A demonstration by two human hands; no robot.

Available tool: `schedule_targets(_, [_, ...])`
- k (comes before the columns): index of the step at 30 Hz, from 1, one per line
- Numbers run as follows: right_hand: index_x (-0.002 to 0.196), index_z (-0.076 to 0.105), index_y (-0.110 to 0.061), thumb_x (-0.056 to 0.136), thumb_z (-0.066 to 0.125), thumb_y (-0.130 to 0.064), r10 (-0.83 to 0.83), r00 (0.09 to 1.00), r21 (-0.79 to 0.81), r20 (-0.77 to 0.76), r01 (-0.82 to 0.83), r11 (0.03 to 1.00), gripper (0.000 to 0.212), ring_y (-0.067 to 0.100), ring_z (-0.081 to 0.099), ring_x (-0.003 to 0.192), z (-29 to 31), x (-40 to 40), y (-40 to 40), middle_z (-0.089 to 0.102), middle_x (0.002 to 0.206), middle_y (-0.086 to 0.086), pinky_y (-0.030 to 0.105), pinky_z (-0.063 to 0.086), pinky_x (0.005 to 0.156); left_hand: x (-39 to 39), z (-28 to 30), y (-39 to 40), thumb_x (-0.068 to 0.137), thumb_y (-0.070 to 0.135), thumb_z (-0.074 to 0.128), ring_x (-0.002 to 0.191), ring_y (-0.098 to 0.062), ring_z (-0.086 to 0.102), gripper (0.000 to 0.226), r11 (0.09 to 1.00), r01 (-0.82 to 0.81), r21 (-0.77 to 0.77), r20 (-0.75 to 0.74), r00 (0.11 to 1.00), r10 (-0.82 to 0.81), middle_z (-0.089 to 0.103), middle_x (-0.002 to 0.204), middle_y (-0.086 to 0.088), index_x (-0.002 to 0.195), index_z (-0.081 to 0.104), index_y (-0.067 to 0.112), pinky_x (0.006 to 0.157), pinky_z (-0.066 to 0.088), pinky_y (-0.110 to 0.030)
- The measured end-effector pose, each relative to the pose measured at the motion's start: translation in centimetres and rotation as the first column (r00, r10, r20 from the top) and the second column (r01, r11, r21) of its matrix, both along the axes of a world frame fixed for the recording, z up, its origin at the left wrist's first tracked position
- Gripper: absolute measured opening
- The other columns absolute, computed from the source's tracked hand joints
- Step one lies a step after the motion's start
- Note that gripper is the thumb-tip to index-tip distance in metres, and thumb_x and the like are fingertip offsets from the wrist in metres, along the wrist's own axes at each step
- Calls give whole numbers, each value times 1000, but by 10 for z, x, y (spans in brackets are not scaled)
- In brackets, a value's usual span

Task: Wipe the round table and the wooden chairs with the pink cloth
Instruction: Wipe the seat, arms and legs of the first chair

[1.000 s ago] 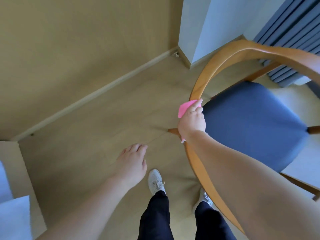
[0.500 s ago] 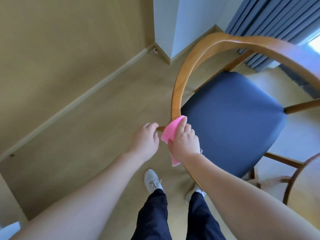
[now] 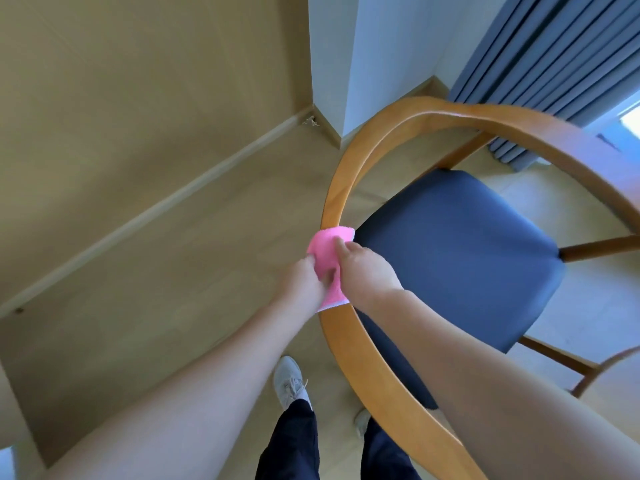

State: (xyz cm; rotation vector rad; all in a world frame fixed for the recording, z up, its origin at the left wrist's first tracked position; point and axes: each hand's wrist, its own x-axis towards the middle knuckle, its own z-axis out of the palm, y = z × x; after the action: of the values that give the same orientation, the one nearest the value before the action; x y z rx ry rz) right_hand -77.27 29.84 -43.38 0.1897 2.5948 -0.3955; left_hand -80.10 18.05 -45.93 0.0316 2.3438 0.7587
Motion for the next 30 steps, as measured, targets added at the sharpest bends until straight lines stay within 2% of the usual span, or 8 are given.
schedule_targets(2, [141,32,-11,81,56,1,124,991,7,-42,-124,992,66,25,55,103,2,10,17,52,122,6,32,44,73,-2,-3,14,92,29,57,102,-32,61,37,994,-7,-110,-19,1000,5,64,112,-15,121,54,5,89,50,-39])
schedule_targets(7, [106,51,-14,83,50,-6,187,980,4,-73,-187,982,24,19,48,81,22,19,53,50,97,0,28,33,67,-3,1,43,96,33,51,111,-31,56,55,977,-34,-211,-74,997,18,52,128,-19,135,33,-3,86,43,-34])
schedule_targets(12, [106,50,-14,88,43,-8,204,965,21,-165,-203,979,20,22,50,81,36,27,86,46,93,0,28,34,68,-10,4,64,97,20,49,117,-35,52,54,956,-144,-254,-27,990,142,45,135,-20,139,24,-4,95,45,-39])
schedule_targets(18, [115,51,-15,88,41,-9,288,943,50,-166,-284,958,29,22,50,89,40,35,122,51,105,1,28,37,75,-16,-4,74,93,17,53,116,-30,53,57,908,-70,-413,-138,990,14,42,136,-16,137,22,-3,87,48,-37])
schedule_targets(21, [107,54,-13,86,39,-6,281,948,47,-149,-277,960,26,23,50,86,43,28,130,52,104,2,32,42,81,-29,-4,80,88,13,60,122,-29,49,78,895,12,-447,-153,984,-89,30,144,-16,144,8,-1,87,47,-37])
schedule_targets(24, [101,56,-11,87,39,-6,235,955,26,-179,-234,972,23,24,51,83,47,13,130,53,101,2,34,43,81,-50,0,86,79,13,71,126,-27,45,99,908,56,-415,-164,977,-135,24,149,-14,146,0,1,89,45,-35])
schedule_targets(26, [103,57,-12,87,40,-7,204,956,19,-209,-204,979,24,25,52,85,52,0,129,54,103,2,33,44,80,-63,3,90,81,15,69,121,-28,50,93,937,33,-348,-204,973,-109,30,146,-11,146,4,5,88,45,-34])
schedule_targets(30, [108,57,-14,89,38,-9,165,963,18,-214,-165,986,27,23,52,87,61,-17,129,53,105,0,31,43,81,-84,10,93,85,20,65,113,-32,57,82,975,-190,-116,-129,976,175,41,142,-13,146,12,9,88,48,-38])
